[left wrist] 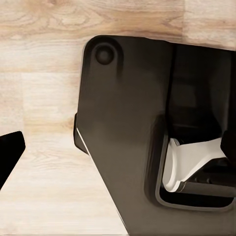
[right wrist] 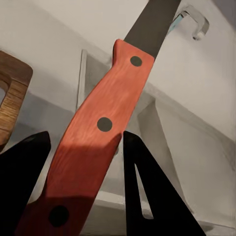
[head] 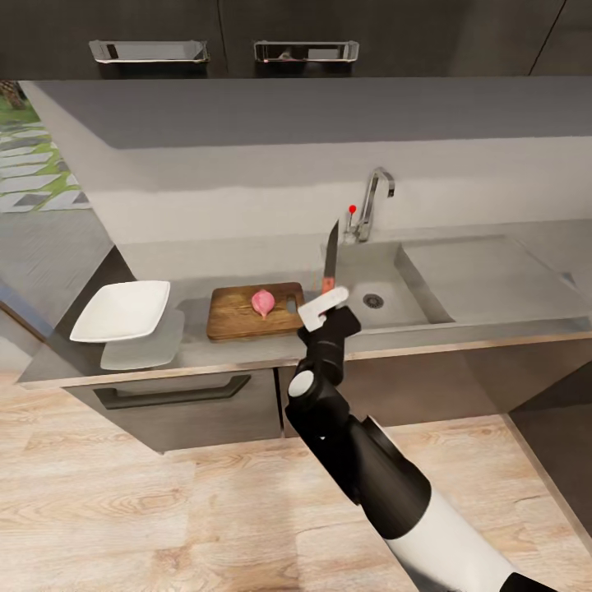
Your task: In the kitchen, take the Vidalia onion out of the sink, dice it on the chopping board with the paring knife, put the diced onion into the bowl on the countertop, then place both the paring knife and the chopping board into the sink.
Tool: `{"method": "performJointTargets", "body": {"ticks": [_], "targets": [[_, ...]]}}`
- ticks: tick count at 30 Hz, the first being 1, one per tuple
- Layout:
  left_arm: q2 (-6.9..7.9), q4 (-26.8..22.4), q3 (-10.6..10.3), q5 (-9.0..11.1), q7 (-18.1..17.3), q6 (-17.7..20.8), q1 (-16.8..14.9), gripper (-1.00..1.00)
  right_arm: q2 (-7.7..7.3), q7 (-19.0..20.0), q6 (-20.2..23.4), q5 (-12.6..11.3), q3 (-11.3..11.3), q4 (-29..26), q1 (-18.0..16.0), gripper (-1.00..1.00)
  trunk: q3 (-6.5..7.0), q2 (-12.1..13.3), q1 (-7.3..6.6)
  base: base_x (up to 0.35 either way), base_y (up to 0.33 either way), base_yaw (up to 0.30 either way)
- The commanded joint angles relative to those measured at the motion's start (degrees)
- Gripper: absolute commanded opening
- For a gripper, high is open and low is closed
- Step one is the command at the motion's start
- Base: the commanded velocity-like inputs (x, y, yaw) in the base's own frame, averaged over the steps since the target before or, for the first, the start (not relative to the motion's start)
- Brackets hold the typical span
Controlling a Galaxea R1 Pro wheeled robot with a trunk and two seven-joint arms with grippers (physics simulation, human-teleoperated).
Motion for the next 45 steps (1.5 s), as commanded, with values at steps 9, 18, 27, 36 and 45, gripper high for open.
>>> {"method": "performJointTargets", "body": {"ticks": [9, 18, 27, 36, 45], "targets": [[-0.11, 1.14, 0.28, -0.09, -0.34, -0.04, 0.00, 1.00, 0.00, 2.19, -0.17, -0.03, 0.39, 13.54, -2.34, -1.00, -0.09, -0.10, 0.03, 0.000, 0.000, 0.000], [-0.10, 1.33, 0.23, -0.09, -0.34, -0.04, 0.00, 1.00, 0.00, 11.52, -0.17, 0.16, 1.19, 29.04, -22.41, -1.00, -0.09, -0.10, 0.03, 0.000, 0.000, 0.000], [-0.08, 2.20, 0.23, -0.09, -0.34, -0.04, 0.00, 1.00, 0.00, 21.56, -0.14, 0.33, 16.45, 32.83, -24.23, -1.00, -0.09, -0.10, 0.03, 0.000, 0.000, 0.000], [-0.08, 2.25, 0.24, -0.09, -0.34, -0.04, 0.00, 1.00, 0.00, 21.54, -0.33, 0.41, 16.77, 32.17, -24.20, -1.00, -0.09, -0.10, 0.03, 0.000, 0.000, 0.000], [-0.08, 2.27, 0.23, -0.09, -0.34, -0.05, 0.00, 1.00, 0.00, 21.47, -0.24, 0.26, 16.89, 30.14, -24.14, -1.00, -0.09, -0.10, 0.03, 0.000, 0.000, 0.000]]}}
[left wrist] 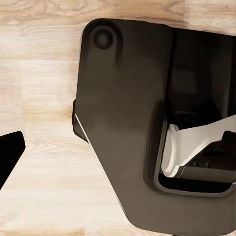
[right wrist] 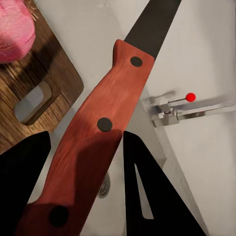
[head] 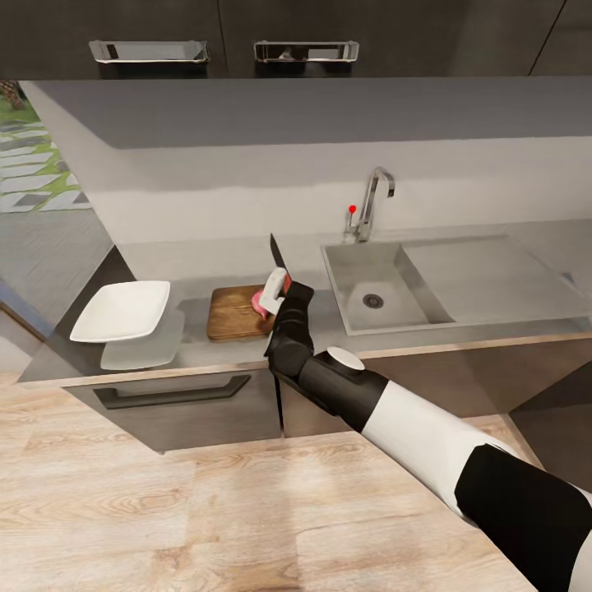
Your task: In the kitchen, take the Vidalia onion out of the sink, dice it on the chopping board with the paring knife, put the diced onion into the bowl on the countertop, then place both the paring knife and the chopping board into the sink.
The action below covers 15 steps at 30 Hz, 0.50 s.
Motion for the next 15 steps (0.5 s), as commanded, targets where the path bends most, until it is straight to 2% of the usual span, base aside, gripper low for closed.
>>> {"method": "performJointTargets", "body": {"ticks": [1, 7, 9, 13, 15], "targets": [[-0.08, -0.05, 0.33, -0.09, -0.34, -0.04, 0.03, 1.00, 0.00, -0.61, 0.29, -0.53, 0.21, -0.06, -0.05, -1.00, -0.09, -0.10, 0.04, 0.000, 0.000, 0.000], [-0.10, 0.12, 0.33, -0.09, -0.34, -0.04, 0.03, 1.00, 0.00, -0.64, 0.32, -0.52, 0.45, -0.11, 0.12, -1.00, -0.09, -0.10, 0.04, 0.000, 0.000, 0.000], [-0.09, 0.15, 0.33, -0.12, -0.34, -0.04, 0.03, 1.00, 0.00, -0.69, 0.32, -0.53, 1.72, -0.12, 0.33, -1.00, -0.09, -0.10, 0.04, 0.000, 0.000, 0.000], [-0.14, 0.15, 0.34, -0.13, -0.34, -0.04, 0.03, 1.00, 0.00, -0.89, 0.32, -0.49, 6.57, -0.12, 0.47, -1.00, -0.09, -0.10, 0.04, 0.000, 0.000, 0.000], [-0.15, 0.15, 0.34, -0.15, -0.34, -0.04, 0.03, 1.00, 0.00, -0.93, 0.32, -0.49, 7.41, -0.12, 0.49, -1.00, -0.09, -0.10, 0.04, 0.000, 0.000, 0.000]]}}
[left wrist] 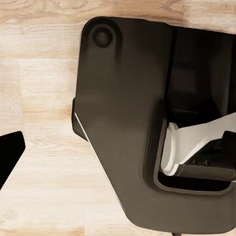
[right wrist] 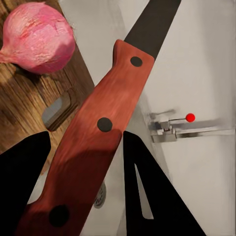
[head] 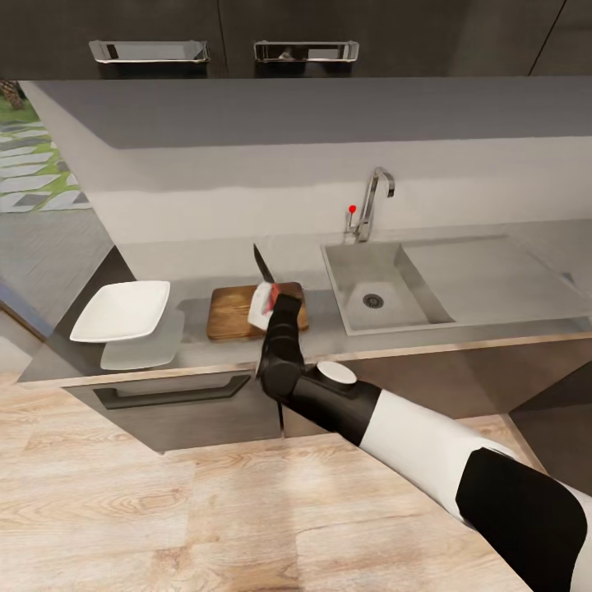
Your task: In the kitchen, take the Vidalia onion out of the sink, dice it on the chopping board with the paring knife, put the diced onion into the bowl on the countertop, then place both the paring knife and the chopping board into the sink.
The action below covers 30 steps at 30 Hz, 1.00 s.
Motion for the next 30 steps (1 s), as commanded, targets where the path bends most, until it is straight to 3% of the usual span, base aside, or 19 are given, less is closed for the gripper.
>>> {"method": "performJointTargets", "body": {"ticks": [1, 30], "targets": [[-0.06, -0.10, 0.34, -0.10, -0.34, -0.04, 0.03, 1.00, 0.00, -0.61, 0.26, -0.46, 0.58, 0.01, -0.09, -1.00, -0.09, -0.11, 0.04, 0.000, 0.000, 0.000], [-0.09, -0.05, 0.33, -0.11, -0.34, -0.04, 0.03, 1.00, 0.00, -0.69, 0.26, -0.54, 1.16, 0.01, 0.45, -1.00, -0.09, -0.11, 0.04, 0.002, 0.000, 0.000]]}}
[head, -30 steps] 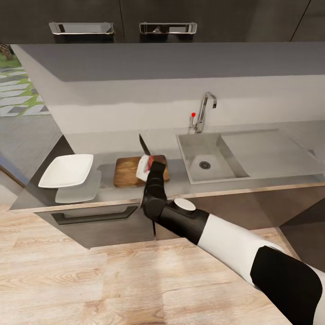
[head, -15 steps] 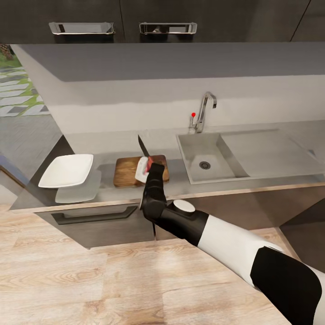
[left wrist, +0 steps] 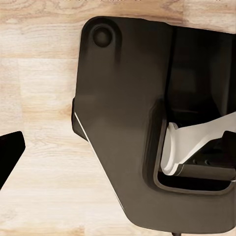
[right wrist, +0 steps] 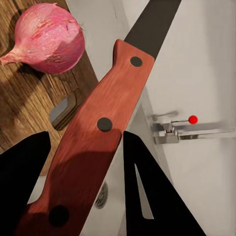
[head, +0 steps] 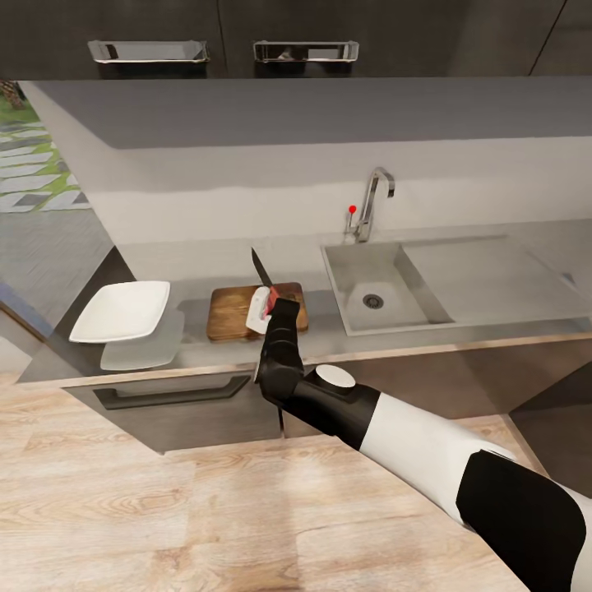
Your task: In the kitchen, take the Vidalia onion out of the sink, dice it on the chopping board with the paring knife, put the diced onion into the bowl on the countertop, then place both the paring knife and the chopping board into the sink.
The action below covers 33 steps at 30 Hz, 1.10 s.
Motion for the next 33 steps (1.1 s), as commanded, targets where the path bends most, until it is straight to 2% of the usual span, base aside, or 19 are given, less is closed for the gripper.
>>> {"method": "performJointTargets", "body": {"ticks": [1, 14, 23, 33], "targets": [[-0.08, -0.11, 0.34, -0.09, -0.36, -0.04, 0.03, 1.00, 0.00, -0.61, 0.26, -0.49, 0.22, 0.01, -0.10, -1.00, -0.09, -0.10, 0.04, 0.114, -0.035, 0.000], [-0.07, -0.06, 0.34, -0.09, -0.34, -0.11, 0.03, 1.00, 0.00, -0.37, 0.17, -0.60, 0.26, 0.14, 1.80, -1.00, -0.09, -0.10, 0.04, 0.033, -0.016, 0.000], [-0.03, -0.05, 0.34, -0.09, -0.34, -0.11, 0.03, 1.00, 0.00, -0.38, 0.17, -2.13, 0.26, 0.18, 2.01, -1.00, -0.11, -0.10, 0.04, 0.000, 0.000, 0.000], [-0.04, -0.05, 0.34, -0.09, -0.34, -0.11, 0.03, 1.00, 0.00, -0.37, 0.17, -2.16, 0.26, 0.18, 2.01, -1.00, -0.84, -0.10, 0.04, 0.000, 0.000, 0.000]]}}
